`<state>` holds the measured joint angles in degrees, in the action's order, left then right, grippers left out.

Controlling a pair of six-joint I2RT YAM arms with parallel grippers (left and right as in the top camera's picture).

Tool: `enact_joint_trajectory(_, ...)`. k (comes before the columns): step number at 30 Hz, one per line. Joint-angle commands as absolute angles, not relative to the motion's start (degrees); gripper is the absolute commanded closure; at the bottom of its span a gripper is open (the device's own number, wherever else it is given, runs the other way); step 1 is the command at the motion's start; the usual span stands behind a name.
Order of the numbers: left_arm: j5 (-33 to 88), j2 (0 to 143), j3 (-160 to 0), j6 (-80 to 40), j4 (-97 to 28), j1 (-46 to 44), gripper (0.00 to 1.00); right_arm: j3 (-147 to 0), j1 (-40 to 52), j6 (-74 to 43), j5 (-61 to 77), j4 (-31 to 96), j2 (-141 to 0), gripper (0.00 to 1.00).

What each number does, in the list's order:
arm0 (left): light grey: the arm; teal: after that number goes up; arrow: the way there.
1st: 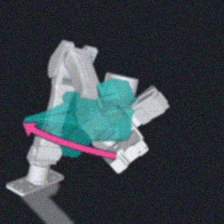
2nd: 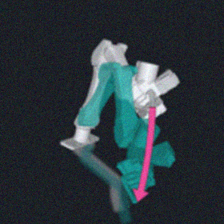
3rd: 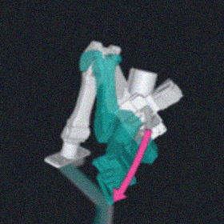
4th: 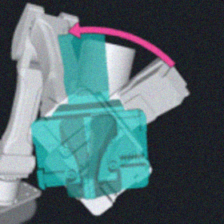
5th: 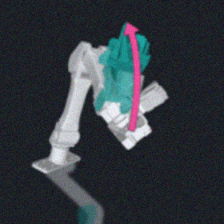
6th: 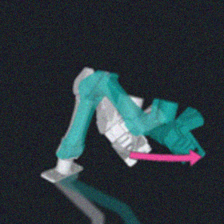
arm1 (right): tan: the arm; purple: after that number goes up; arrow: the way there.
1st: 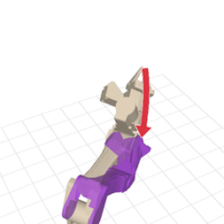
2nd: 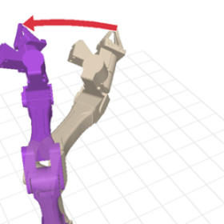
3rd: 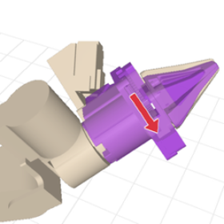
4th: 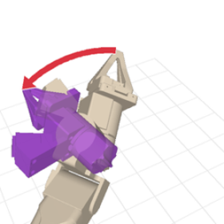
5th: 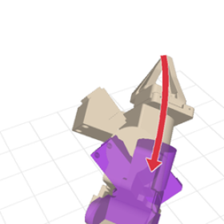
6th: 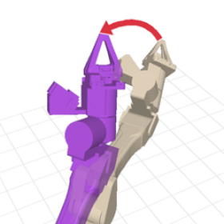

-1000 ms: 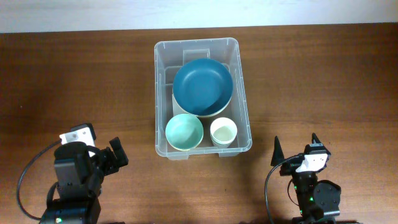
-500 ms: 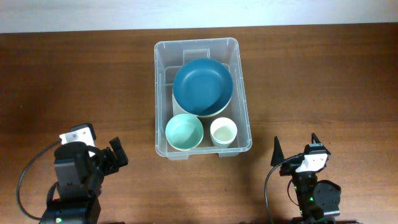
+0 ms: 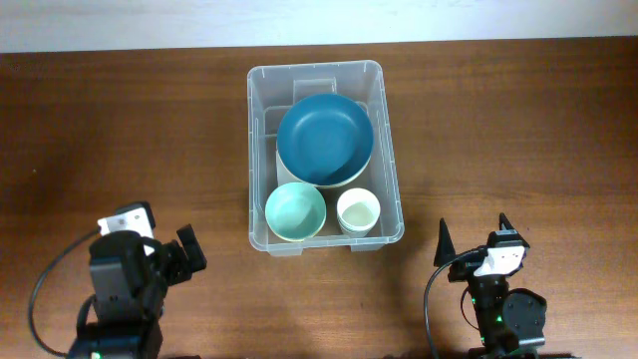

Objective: Pack container

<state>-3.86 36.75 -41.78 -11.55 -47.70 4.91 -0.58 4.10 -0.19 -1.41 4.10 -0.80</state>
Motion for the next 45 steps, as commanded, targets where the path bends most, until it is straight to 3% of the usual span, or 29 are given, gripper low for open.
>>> enact_joint_trajectory(1, -4.29, 32.23, -37.23, -11.20, -47.13, 5.15, 0.00, -0.32, 3.73, -0.23, -0.84, 4.56, -0.21, 0.01)
enact_joint_trajectory(9, -4.27, 17.74, -22.68, -10.50, -37.52, 4.69, 0.00, -0.32, 3.73, -0.23, -0.84, 4.56, -0.21, 0.01)
enact_joint_trajectory(15, -4.27, 8.93, -12.60, -5.76, -23.51, 2.63, 0.00, -0.32, 3.73, -0.23, -0.84, 4.56, -0.21, 0.01)
enact_joint_trajectory(28, 0.49, 4.45, -1.28, 9.13, 0.73, 1.48, 0.00, -0.32, 3.73, -0.23, -0.84, 4.56, -0.21, 0.01)
enact_joint_trajectory(45, 3.73, 1.80, -0.47, 9.10, -4.34, 1.26, 0.00, -0.32, 3.73, -0.23, -0.84, 4.56, -0.21, 0.01)
